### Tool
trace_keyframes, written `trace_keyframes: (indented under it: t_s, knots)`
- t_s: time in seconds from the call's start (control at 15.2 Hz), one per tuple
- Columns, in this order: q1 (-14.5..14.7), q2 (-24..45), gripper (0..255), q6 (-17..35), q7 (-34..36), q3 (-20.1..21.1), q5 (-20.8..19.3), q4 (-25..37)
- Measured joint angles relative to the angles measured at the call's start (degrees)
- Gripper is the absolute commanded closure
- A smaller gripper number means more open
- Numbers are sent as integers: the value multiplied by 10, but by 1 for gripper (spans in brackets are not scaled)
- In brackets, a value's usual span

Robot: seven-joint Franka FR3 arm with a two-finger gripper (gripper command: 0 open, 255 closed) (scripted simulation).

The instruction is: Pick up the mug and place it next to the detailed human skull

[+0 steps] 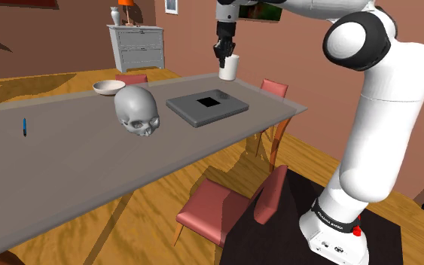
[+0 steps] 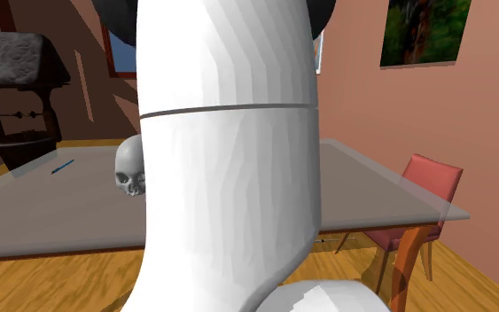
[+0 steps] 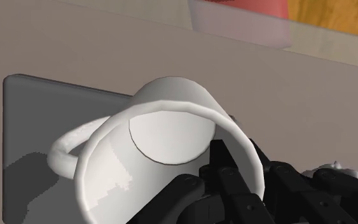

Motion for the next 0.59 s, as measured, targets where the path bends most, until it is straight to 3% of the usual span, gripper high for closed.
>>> trace_keyframes:
  t_s: [0.59]
  knots:
    - [69,83,255,-49,106,38,0,128]
